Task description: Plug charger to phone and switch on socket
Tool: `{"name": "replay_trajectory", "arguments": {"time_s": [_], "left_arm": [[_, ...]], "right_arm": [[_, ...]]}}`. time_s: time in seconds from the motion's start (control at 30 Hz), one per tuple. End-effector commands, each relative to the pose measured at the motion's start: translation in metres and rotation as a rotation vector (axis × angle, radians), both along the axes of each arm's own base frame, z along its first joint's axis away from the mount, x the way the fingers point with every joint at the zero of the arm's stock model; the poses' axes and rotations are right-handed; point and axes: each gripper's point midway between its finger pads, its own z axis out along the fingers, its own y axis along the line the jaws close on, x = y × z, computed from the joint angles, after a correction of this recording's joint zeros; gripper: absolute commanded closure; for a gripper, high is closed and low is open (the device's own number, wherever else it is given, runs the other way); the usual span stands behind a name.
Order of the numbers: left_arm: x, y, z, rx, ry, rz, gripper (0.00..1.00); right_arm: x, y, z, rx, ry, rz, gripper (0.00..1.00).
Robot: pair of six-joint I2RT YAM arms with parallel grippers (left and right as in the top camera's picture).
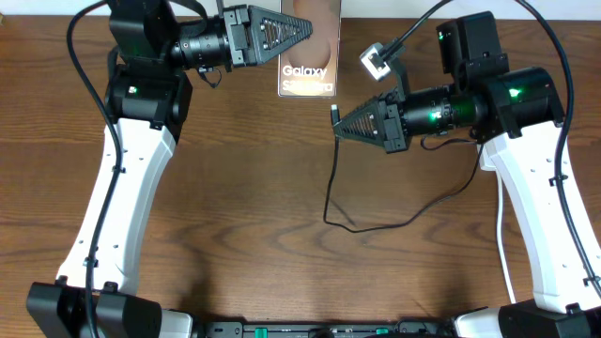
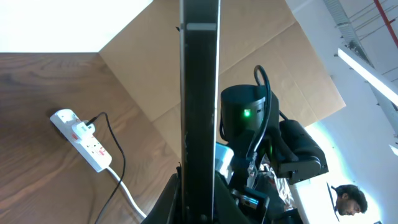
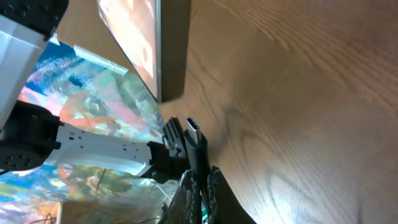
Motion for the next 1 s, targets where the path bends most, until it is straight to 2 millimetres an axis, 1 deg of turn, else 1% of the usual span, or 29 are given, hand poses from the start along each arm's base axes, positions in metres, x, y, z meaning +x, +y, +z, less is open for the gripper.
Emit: {"name": "replay_trajectory", "arguments": {"time_s": [0.0,0.07,0.3,0.43,0.57,0.7,0.83,0.97], "left_arm": [[-0.002,0.001,0.006,-0.006,-0.013,-0.002,0.93],[0.001,0.001,0.007,-0.007,-0.013,0.016,0.93],[0.018,0.005,0.008,-0.022,0.011,0.114,0.93],[0.024,0.007,0.009,-0.036,0.05,0.148,0.93],[0.024,0.007,0.01,-0.049,0.086,0.146,0.93],[0.02,0.006,0.018,-0.068,0.073,0.126,0.93],[0.017,0.006,0.027,-0.091,0.058,0.115,0.93],[0.016,0.006,0.029,-0.092,0.046,0.109,0.93]], "right_arm": [[-0.003,0.003,0.01,0.04,0.036,-0.005,0.99],[-0.002,0.005,0.011,0.044,0.031,-0.003,0.99],[-0.013,0.017,0.022,0.104,0.021,0.064,0.99],[-0.011,0.018,0.024,0.113,0.015,0.061,0.99],[-0.003,0.021,0.03,0.131,0.008,0.042,0.99],[0.004,0.023,0.037,0.15,0.006,0.022,0.99],[0.007,0.023,0.037,0.147,0.014,0.006,0.99],[0.008,0.024,0.038,0.151,0.013,0.005,0.99]]}}
